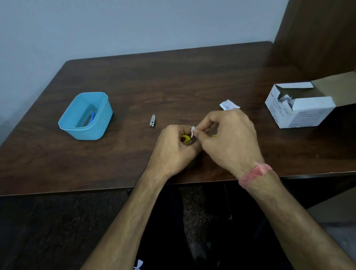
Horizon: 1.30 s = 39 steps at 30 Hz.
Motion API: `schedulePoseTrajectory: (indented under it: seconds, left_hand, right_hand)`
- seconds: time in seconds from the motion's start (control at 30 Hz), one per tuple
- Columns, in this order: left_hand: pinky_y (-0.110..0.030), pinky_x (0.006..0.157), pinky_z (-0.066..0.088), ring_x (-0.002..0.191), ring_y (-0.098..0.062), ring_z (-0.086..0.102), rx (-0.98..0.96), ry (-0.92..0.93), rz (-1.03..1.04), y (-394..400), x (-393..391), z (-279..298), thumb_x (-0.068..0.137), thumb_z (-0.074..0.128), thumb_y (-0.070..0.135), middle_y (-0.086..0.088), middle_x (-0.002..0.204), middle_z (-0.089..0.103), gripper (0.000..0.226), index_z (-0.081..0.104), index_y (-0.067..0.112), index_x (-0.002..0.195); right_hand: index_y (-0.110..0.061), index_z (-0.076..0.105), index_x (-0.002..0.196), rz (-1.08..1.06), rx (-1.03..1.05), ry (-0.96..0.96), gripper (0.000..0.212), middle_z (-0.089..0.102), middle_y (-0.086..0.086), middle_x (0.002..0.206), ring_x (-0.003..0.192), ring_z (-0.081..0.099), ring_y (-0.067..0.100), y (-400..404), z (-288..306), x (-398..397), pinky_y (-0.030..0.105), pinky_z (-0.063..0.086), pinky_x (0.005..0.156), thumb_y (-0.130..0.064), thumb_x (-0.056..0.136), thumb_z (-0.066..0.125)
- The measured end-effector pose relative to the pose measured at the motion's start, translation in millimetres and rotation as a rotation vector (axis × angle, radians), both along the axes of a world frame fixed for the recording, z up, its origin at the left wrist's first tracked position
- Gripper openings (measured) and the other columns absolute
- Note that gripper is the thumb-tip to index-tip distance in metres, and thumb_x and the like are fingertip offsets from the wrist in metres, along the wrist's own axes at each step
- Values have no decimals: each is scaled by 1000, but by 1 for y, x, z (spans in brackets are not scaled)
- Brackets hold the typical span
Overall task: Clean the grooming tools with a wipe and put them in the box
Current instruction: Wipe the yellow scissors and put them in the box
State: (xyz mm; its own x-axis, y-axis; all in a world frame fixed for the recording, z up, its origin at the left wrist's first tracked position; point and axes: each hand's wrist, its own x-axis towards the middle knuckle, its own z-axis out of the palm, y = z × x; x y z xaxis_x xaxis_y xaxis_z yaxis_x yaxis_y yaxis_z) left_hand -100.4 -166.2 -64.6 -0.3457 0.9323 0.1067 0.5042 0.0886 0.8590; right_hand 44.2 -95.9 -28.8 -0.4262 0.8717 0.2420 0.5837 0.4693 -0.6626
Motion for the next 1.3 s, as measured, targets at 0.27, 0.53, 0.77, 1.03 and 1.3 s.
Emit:
schedulePoseTrajectory:
  seconds: [0.27,0.53,0.77,1.03,1.3]
  left_hand:
    - [-50,64,47,68,-11,47,26,-52,-55,-2,-1,2,92,68,41,-7,66,53,34,63,15,71]
    - [-55,72,43,70,-17,45,24,-144,-15,-1,3,4,113,45,39,3,69,46,49,65,17,74]
    - [-57,73,47,69,-30,50,73,-123,50,-1,3,3,116,44,37,-14,69,51,53,54,2,77]
    - [-36,61,32,60,-17,34,63,-165,79,2,4,6,121,38,33,2,61,34,60,80,21,80]
    - [-52,63,38,63,-25,36,102,-193,103,0,2,2,118,46,40,-5,63,37,57,55,9,71]
  right_hand:
    - [-33,83,80,9,-117,145,11,72,-19,70,76,67,-3,3,-4,4,21,53,71,-34,88,91]
    - [-34,85,89,-37,-8,255,8,65,-42,83,90,59,8,-8,-30,15,8,45,75,-29,90,91]
    - [-31,82,91,-31,62,312,7,73,-22,84,91,57,4,-14,-36,-2,10,43,79,-26,94,86]
    - [-34,77,93,-105,-91,448,9,75,-15,88,85,66,16,-1,-50,23,33,55,78,-29,98,82]
    - [-32,79,93,-84,89,364,8,71,-24,86,92,60,4,-17,-44,-3,26,53,85,-29,95,86]
